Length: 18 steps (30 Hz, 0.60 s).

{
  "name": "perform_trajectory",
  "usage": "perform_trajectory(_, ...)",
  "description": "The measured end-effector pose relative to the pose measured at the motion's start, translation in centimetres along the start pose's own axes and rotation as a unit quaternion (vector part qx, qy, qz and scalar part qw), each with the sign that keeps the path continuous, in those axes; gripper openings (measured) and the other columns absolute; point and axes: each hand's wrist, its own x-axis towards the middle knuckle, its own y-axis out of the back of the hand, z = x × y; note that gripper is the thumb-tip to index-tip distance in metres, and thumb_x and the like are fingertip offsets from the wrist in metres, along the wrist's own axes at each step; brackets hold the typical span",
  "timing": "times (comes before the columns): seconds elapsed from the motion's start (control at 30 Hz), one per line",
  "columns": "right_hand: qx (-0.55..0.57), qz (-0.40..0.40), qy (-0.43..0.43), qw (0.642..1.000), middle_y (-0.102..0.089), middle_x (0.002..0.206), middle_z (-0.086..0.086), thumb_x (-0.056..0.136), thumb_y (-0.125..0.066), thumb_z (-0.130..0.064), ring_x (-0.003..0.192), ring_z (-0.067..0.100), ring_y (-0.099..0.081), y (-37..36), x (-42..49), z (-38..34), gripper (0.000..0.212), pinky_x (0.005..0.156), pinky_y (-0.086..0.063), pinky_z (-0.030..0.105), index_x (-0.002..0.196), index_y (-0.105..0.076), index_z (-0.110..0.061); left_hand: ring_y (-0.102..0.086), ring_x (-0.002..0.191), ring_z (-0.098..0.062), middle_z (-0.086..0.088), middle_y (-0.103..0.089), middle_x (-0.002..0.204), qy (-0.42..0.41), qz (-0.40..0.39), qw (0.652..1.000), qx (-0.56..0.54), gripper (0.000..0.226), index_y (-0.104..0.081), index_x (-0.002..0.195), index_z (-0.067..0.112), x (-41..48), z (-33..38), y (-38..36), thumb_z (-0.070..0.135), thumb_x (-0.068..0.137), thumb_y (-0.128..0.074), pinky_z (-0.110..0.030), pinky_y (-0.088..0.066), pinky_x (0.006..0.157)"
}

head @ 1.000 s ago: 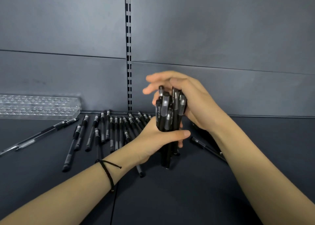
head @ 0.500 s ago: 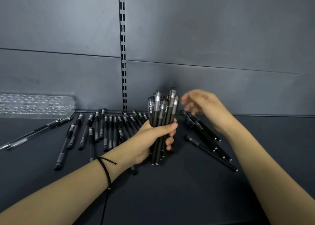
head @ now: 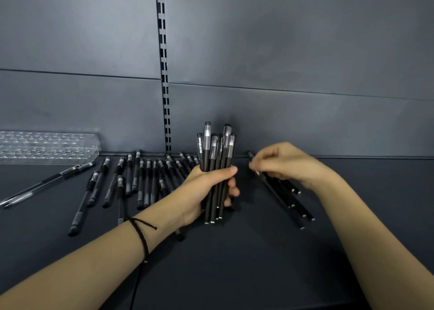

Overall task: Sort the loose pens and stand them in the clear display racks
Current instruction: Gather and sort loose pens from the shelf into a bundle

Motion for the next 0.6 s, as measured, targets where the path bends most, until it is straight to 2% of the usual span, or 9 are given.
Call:
perform_trajectory(0.07, 0.194, -0.003, 0.024, 0.981, -0.057, 0.067, 0.009, 0.081, -0.069, -0.015, 0.044, 0.006, -0.037, 0.0, -0.1, -0.6, 0.007, 0.041, -0.020, 0.018, 0.079, -0.071, -0.009, -0.073, 0.089, -0.026, -0.015, -0.074, 0.093, 0.010, -0.015, 1.000, -0.011, 0.014, -0.063, 0.101, 0.002, 0.0, 0.0, -0.2, 0.012, 0.092, -0.060, -0.031, -0.060, 0.071)
perform_trajectory(0.1, 0.258, -0.006, 0.036, 0.965, -0.061, 0.068, 0.006, 0.078, -0.068, -0.017, 0.043, 0.005, -0.038, -0.2, -0.2, -0.9, 0.012, 0.039, -0.019, 0.017, 0.083, -0.069, -0.006, -0.071, 0.099, -0.028, -0.017, -0.073, 0.104, 0.015, -0.030, 0.999, -0.013, 0.023, -0.062, 0.110, -0.002, -0.1, 0.0, -0.3, 0.012, 0.092, -0.060, -0.034, -0.059, 0.083)
perform_trajectory(0.17, 0.313, -0.009, 0.057, 0.948, -0.067, 0.071, 0.002, 0.074, -0.066, -0.021, 0.043, 0.004, -0.040, -0.7, -0.3, -1.4, 0.021, 0.037, -0.023, 0.015, 0.087, -0.068, -0.004, -0.068, 0.108, -0.030, -0.019, -0.070, 0.114, 0.018, -0.061, 0.998, -0.012, 0.032, -0.061, 0.120, 0.000, -0.4, 0.2, -0.6, 0.014, 0.091, -0.059, -0.039, -0.054, 0.095)
perform_trajectory(0.23, 0.315, -0.004, 0.079, 0.946, -0.069, 0.073, 0.000, 0.076, -0.065, -0.022, 0.045, 0.004, -0.042, -1.2, -0.3, -1.6, 0.020, 0.038, -0.025, 0.015, 0.088, -0.067, -0.006, -0.070, 0.101, -0.031, -0.020, -0.071, 0.108, 0.022, -0.075, 0.997, -0.030, 0.027, -0.065, 0.112, 0.004, -0.7, 0.3, -0.9, 0.015, 0.088, -0.061, -0.043, -0.055, 0.092)
perform_trajectory(0.33, 0.263, 0.026, 0.112, 0.958, -0.064, 0.068, -0.007, 0.083, -0.066, -0.019, 0.053, 0.006, -0.050, -1.5, -0.3, -2.2, 0.010, 0.042, -0.033, 0.017, 0.090, -0.068, -0.012, -0.065, 0.069, -0.019, -0.008, -0.065, 0.076, 0.007, -0.070, 0.997, -0.011, 0.010, -0.064, 0.083, 0.007, -0.9, 0.5, -1.0, 0.016, 0.085, -0.065, -0.036, -0.060, 0.073)
perform_trajectory(0.4, 0.202, 0.064, 0.142, 0.967, -0.067, 0.084, -0.011, 0.091, -0.063, -0.015, 0.074, 0.005, -0.061, -1.7, -0.4, -3.0, 0.011, 0.058, -0.045, 0.020, 0.101, -0.066, -0.019, -0.056, 0.063, -0.016, -0.004, -0.056, 0.066, -0.019, -0.066, 0.997, 0.045, 0.016, -0.058, 0.075, 0.009, -1.0, 0.6, -0.9, 0.016, 0.089, -0.063, -0.028, -0.055, 0.065)
perform_trajectory(0.47, 0.174, 0.080, 0.187, 0.964, -0.066, 0.115, -0.013, 0.095, -0.058, -0.022, 0.103, 0.002, -0.061, -1.9, -0.4, -4.2, 0.019, 0.085, -0.048, 0.025, 0.112, -0.061, -0.029, -0.057, 0.064, -0.017, -0.004, -0.057, 0.064, -0.057, -0.065, 0.990, 0.110, 0.015, -0.058, 0.077, 0.008, -1.0, 0.7, -0.9, 0.014, 0.089, -0.065, -0.026, -0.052, 0.066)
perform_trajectory(0.5, 0.172, 0.069, 0.209, 0.960, -0.064, 0.123, -0.012, 0.095, -0.054, -0.028, 0.112, 0.004, -0.059, -2.0, -0.4, -5.0, 0.023, 0.094, -0.047, 0.029, 0.117, -0.060, -0.033, -0.058, 0.066, -0.018, -0.004, -0.059, 0.064, -0.074, -0.070, 0.985, 0.136, 0.011, -0.059, 0.083, 0.007, -1.0, 0.7, -0.9, 0.012, 0.088, -0.067, -0.025, -0.052, 0.068)
perform_trajectory(0.6, 0.110, -0.011, 0.250, 0.962, -0.066, 0.125, -0.007, 0.099, -0.041, -0.036, 0.117, 0.007, -0.059, -2.6, -1.0, -6.9, 0.032, 0.102, -0.043, 0.035, 0.124, -0.060, -0.028, -0.062, 0.073, -0.017, -0.001, -0.065, 0.071, -0.087, -0.078, 0.981, 0.158, 0.019, -0.062, 0.102, 0.009, -1.2, 0.2, -1.1, 0.008, 0.085, -0.071, -0.023, -0.051, 0.073)
